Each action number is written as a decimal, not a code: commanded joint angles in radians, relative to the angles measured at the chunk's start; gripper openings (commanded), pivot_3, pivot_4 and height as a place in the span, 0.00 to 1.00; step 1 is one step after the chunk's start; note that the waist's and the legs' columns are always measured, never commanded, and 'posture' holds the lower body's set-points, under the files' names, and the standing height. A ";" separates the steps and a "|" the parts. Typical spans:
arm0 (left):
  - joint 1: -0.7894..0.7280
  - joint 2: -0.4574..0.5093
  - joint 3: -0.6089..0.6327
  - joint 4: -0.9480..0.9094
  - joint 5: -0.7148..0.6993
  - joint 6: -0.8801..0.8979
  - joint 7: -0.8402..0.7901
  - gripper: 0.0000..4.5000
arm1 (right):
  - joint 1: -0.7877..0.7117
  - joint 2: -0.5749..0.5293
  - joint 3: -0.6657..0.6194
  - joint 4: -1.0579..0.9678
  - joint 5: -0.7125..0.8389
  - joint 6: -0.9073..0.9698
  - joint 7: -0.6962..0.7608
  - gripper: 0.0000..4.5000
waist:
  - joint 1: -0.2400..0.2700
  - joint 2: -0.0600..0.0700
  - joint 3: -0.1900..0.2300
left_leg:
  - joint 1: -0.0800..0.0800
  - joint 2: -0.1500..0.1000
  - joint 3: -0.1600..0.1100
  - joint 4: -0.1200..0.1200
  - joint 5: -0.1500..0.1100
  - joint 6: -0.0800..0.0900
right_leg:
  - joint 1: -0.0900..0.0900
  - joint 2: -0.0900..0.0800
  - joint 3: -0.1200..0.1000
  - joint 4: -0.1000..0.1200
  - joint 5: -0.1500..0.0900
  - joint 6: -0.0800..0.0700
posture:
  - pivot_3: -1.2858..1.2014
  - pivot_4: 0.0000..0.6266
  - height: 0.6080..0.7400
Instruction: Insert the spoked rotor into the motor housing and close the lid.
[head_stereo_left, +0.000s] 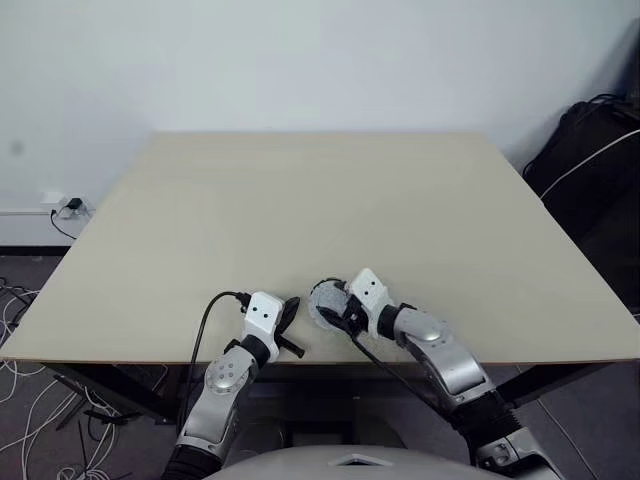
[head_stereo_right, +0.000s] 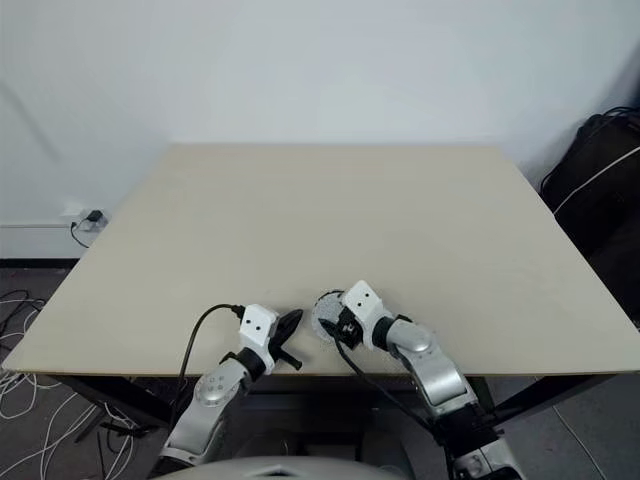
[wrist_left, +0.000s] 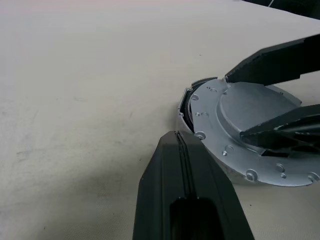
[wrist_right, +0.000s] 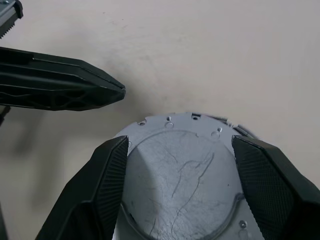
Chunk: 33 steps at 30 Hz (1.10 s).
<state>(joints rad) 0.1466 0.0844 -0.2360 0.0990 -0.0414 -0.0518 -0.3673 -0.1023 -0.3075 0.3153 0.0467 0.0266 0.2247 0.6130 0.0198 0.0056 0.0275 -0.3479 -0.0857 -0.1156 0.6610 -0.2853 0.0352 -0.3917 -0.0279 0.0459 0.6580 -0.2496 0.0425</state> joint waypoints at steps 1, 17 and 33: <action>-0.009 0.001 0.000 -0.036 -0.002 -0.006 -0.002 0.00 | -0.009 -0.007 0.002 0.007 -0.022 -0.032 -0.002 0.78 | 0.000 0.000 0.000 | 0.000 0.000 0.000 0.000 0.000 0.000 | 0.000 0.000 0.000 0.000 0.000 0.000 | 0.52 0.00 1.00; -0.003 0.003 0.006 -0.047 -0.006 -0.004 -0.003 0.00 | -0.034 0.004 -0.017 0.028 -0.008 -0.015 0.005 0.99 | 0.001 -0.001 0.001 | 0.000 0.000 0.000 0.000 0.000 0.000 | 0.000 0.000 0.000 0.000 0.000 0.000 | 0.52 0.00 1.00; 0.000 0.005 0.010 -0.054 -0.006 -0.001 0.000 0.00 | -0.038 0.047 -0.047 0.050 0.016 0.079 -0.041 0.71 | 0.001 -0.001 0.001 | 0.000 0.000 0.000 0.000 0.000 0.000 | 0.000 0.000 0.000 0.000 0.000 0.000 | 0.52 0.00 1.00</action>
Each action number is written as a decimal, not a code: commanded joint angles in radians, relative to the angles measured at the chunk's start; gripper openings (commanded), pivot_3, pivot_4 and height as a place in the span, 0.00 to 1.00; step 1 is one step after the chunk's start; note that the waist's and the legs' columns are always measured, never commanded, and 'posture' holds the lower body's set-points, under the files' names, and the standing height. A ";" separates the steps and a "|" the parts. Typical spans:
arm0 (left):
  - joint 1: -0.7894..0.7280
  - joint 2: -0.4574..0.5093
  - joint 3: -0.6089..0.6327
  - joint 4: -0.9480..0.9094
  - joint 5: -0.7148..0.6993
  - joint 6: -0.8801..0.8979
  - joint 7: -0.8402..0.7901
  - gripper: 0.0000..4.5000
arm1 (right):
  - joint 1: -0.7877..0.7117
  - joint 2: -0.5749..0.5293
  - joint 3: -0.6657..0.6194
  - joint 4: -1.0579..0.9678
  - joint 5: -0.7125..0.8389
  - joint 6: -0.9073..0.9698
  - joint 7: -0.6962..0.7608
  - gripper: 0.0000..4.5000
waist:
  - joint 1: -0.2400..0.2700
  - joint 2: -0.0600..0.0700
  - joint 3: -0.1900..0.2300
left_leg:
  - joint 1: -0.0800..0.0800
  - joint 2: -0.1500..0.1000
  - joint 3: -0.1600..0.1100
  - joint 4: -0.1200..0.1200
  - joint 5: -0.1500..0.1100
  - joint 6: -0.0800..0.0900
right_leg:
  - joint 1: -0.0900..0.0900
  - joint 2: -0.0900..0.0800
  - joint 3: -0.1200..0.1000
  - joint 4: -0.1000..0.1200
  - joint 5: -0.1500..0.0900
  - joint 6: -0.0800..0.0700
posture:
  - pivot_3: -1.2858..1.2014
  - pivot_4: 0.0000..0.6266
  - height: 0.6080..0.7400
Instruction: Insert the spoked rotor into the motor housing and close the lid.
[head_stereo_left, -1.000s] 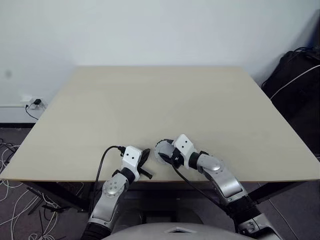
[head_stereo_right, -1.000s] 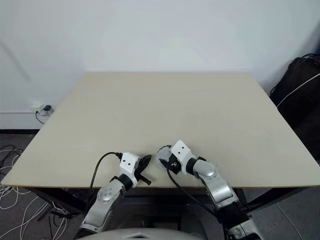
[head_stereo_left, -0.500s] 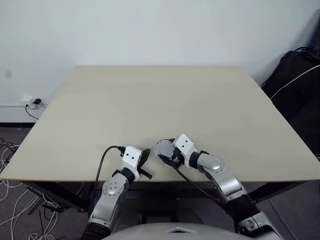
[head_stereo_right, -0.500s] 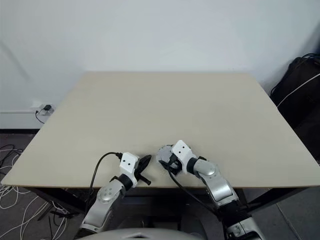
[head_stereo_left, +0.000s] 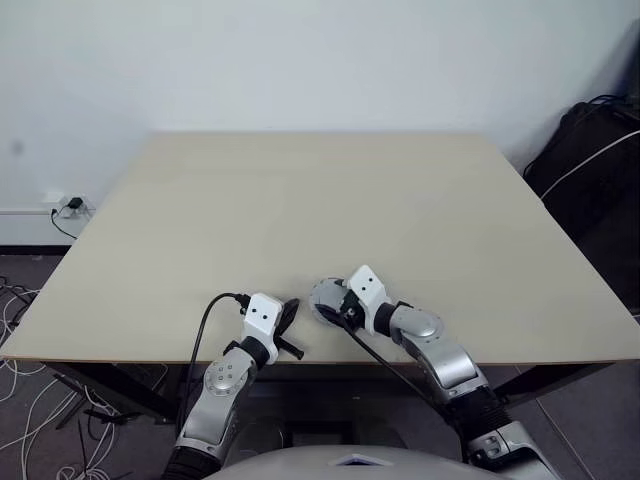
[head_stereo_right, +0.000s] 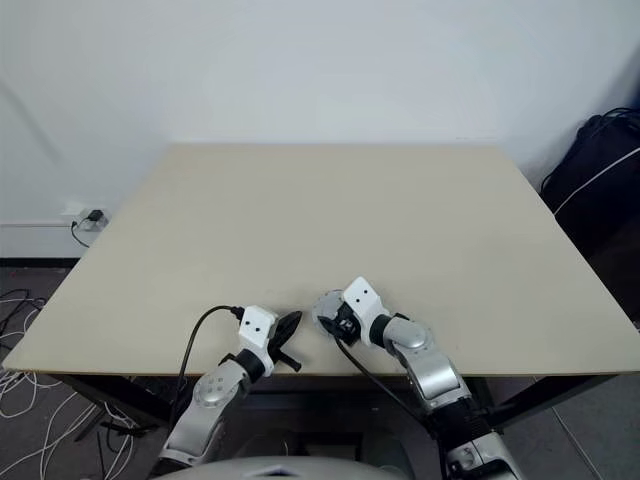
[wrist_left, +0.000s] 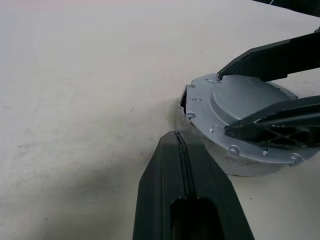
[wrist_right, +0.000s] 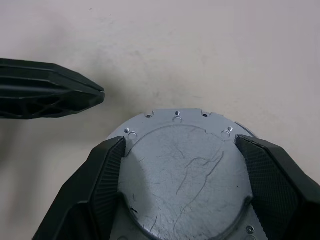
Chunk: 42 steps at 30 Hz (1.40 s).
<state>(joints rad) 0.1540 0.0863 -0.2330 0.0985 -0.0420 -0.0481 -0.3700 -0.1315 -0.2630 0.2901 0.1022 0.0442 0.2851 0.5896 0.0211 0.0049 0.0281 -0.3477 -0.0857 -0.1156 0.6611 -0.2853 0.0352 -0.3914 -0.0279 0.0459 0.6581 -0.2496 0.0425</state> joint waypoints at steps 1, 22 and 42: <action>-0.007 0.003 0.007 -0.053 -0.006 -0.004 0.003 0.00 | -0.009 0.004 -0.023 -0.008 0.000 0.019 -0.021 0.71 | 0.000 0.000 0.000 | 0.000 0.000 0.000 0.000 0.000 0.000 | 0.000 0.000 0.000 0.000 0.000 0.000 | 0.52 0.00 1.00; 0.000 0.000 0.006 -0.052 -0.006 -0.005 0.000 0.00 | -0.011 0.016 -0.022 -0.039 -0.033 0.081 -0.091 0.71 | 0.001 0.000 0.000 | 0.000 0.000 0.000 0.000 0.000 0.000 | 0.000 0.000 0.000 0.000 0.000 0.000 | 0.52 0.00 1.00; -0.026 -0.005 0.011 -0.027 -0.008 -0.004 -0.003 0.00 | -0.024 -0.026 0.022 -0.027 -0.072 0.162 -0.105 0.71 | 0.008 0.000 0.000 | 0.000 0.000 0.000 0.000 0.000 0.000 | 0.001 0.000 0.000 -0.001 0.000 0.000 | 0.52 0.00 1.00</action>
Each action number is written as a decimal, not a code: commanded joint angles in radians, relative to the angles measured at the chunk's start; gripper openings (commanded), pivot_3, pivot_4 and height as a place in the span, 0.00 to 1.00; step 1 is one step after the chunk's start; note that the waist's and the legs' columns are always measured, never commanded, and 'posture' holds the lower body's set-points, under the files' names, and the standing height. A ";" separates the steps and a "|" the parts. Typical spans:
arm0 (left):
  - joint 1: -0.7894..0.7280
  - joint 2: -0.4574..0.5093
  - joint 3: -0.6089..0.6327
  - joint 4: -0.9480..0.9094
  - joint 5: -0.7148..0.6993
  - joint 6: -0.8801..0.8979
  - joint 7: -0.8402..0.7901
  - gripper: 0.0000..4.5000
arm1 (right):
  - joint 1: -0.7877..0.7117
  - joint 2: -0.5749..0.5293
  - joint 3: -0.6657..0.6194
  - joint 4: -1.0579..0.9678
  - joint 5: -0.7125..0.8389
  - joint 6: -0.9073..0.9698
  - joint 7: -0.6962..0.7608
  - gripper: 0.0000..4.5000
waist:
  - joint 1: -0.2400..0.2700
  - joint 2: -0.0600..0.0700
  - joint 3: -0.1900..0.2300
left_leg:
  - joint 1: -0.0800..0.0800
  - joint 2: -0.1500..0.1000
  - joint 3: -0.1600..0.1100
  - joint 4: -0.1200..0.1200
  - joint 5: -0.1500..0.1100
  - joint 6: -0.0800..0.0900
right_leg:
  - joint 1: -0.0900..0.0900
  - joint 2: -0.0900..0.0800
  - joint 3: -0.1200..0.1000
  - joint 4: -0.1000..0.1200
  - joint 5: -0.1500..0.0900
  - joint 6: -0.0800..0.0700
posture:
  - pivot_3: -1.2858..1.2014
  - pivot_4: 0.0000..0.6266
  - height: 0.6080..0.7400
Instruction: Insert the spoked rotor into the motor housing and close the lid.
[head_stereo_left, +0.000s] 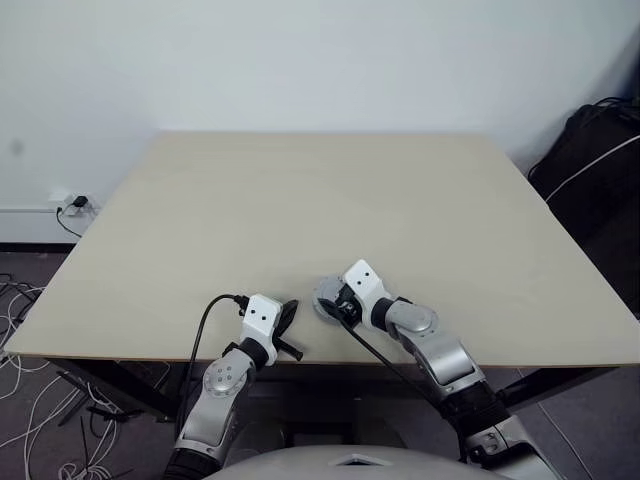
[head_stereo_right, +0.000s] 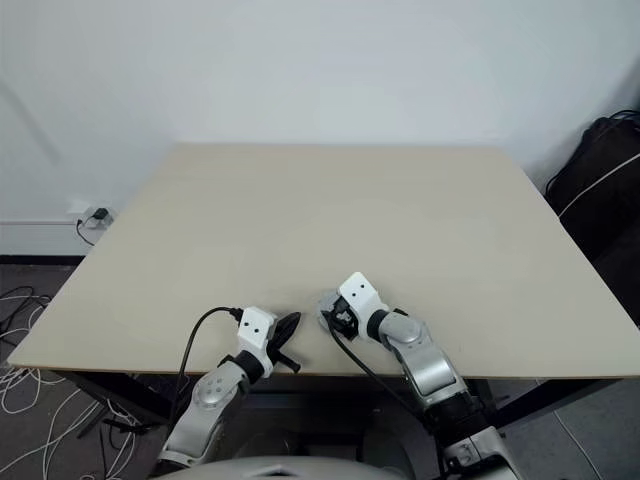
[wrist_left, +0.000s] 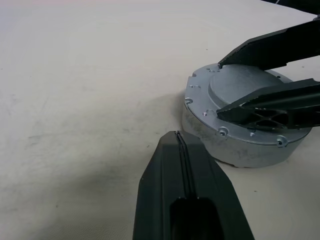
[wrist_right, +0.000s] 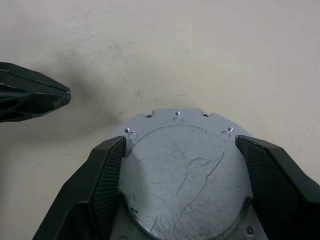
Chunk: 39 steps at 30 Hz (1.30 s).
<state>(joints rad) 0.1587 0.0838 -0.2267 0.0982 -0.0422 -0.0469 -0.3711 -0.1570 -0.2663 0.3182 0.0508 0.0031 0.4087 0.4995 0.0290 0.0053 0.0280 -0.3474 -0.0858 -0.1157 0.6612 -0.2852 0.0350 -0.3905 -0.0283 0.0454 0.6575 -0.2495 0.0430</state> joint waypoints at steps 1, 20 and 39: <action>-0.041 -0.003 0.009 -0.021 -0.012 0.002 -0.004 0.00 | 0.002 -0.021 -0.006 0.026 -0.031 0.038 -0.016 0.71 | 0.001 0.000 0.000 | 0.000 0.000 0.000 0.000 0.000 0.000 | 0.000 0.000 0.000 0.000 0.000 0.000 | 0.52 0.00 1.00; -0.467 0.019 0.109 0.216 -0.224 0.512 -0.228 0.00 | 0.020 -0.007 0.001 0.011 -0.030 0.056 -0.040 0.71 | -0.004 -0.001 0.000 | 0.001 -0.001 -0.001 0.000 0.001 0.000 | 0.000 0.000 -0.002 0.000 0.000 0.000 | 0.52 0.00 1.00; -0.566 0.035 0.001 0.345 -0.145 0.628 -0.327 0.00 | 0.034 -0.007 -0.007 -0.015 -0.019 0.070 -0.065 0.71 | 0.002 -0.002 -0.001 | 0.000 -0.002 -0.002 0.000 0.001 -0.001 | 0.001 0.000 0.000 0.000 0.000 0.001 | 0.52 0.00 1.00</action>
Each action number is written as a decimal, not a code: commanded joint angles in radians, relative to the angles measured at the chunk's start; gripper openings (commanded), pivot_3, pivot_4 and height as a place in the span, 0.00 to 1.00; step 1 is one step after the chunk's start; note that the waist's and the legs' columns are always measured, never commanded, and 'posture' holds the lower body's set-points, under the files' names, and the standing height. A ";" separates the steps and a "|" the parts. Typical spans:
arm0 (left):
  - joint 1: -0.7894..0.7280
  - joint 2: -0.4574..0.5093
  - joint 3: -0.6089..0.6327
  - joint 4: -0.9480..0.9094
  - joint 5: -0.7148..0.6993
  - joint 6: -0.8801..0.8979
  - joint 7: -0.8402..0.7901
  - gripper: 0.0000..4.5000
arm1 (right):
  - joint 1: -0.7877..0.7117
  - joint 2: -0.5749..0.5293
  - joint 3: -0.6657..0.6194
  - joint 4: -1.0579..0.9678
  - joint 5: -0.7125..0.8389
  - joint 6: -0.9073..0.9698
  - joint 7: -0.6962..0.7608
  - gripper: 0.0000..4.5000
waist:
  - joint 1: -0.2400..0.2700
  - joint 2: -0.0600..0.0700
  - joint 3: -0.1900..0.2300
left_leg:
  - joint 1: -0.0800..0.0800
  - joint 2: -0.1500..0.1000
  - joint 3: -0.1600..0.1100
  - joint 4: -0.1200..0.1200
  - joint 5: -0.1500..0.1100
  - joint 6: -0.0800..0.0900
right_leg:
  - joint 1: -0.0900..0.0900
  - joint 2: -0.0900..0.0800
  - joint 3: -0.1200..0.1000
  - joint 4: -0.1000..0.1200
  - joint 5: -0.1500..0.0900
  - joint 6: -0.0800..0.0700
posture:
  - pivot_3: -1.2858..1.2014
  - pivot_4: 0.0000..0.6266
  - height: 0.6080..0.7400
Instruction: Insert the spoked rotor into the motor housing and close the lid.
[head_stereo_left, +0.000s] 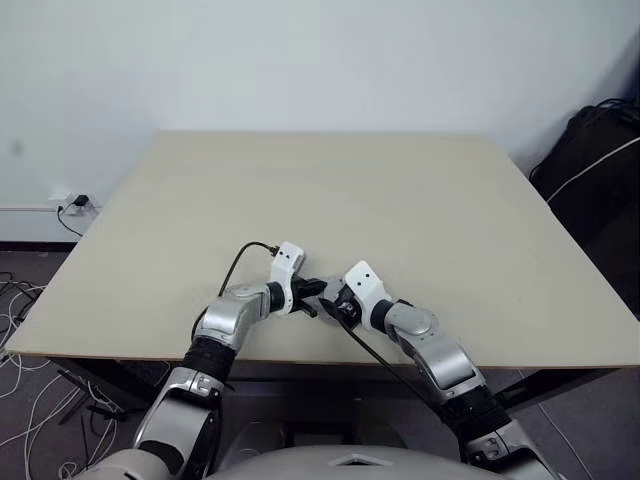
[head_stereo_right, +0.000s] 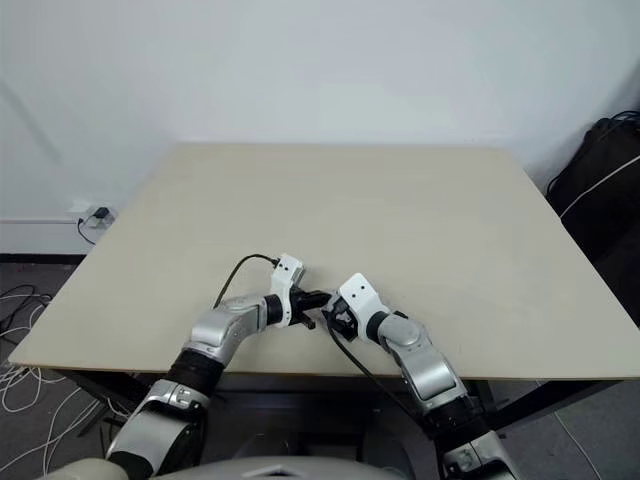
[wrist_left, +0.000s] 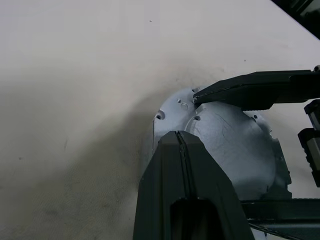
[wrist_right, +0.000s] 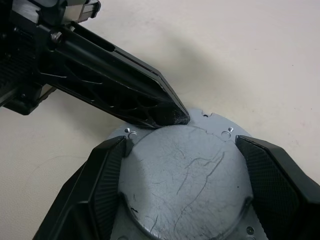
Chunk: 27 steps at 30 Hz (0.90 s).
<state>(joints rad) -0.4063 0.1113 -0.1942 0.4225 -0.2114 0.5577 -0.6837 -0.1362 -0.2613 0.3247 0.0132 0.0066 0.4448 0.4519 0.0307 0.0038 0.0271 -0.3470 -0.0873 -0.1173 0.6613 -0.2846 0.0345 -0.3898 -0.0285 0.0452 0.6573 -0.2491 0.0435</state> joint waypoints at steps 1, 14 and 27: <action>0.000 0.009 -0.035 0.020 0.027 0.024 -0.017 0.00 | 0.014 -0.010 -0.017 0.021 -0.017 0.037 -0.016 0.71 | 0.000 0.000 0.000 | 0.000 0.000 0.000 0.000 0.000 0.000 | 0.000 0.000 0.000 0.000 0.000 0.000 | 0.52 0.00 1.00; 0.005 0.006 -0.043 0.011 0.030 0.029 -0.033 0.00 | 0.124 -0.116 -0.078 -0.139 0.044 0.105 0.060 1.00 | 0.002 -0.001 -0.002 | 0.000 0.000 -0.001 -0.001 -0.001 0.001 | 0.001 0.000 0.000 -0.002 -0.001 0.001 | 0.52 0.00 1.00; 0.004 0.000 -0.048 0.025 0.048 0.005 -0.038 0.00 | 0.307 -0.073 -0.344 -0.423 0.425 0.097 0.154 1.00 | 0.002 -0.001 -0.002 | -0.001 0.000 -0.003 -0.002 -0.006 0.001 | 0.006 -0.001 -0.001 -0.014 0.002 0.006 | 0.52 0.00 1.00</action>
<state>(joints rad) -0.4119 0.1135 -0.2154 0.4227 -0.1791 0.5520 -0.7207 0.1797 -0.3490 0.0218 -0.3782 0.3905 0.5457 0.6348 0.0326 0.0024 0.0253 -0.3478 -0.0873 -0.1201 0.6594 -0.2907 0.0357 -0.3834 -0.0291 0.0442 0.6427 -0.2474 0.0496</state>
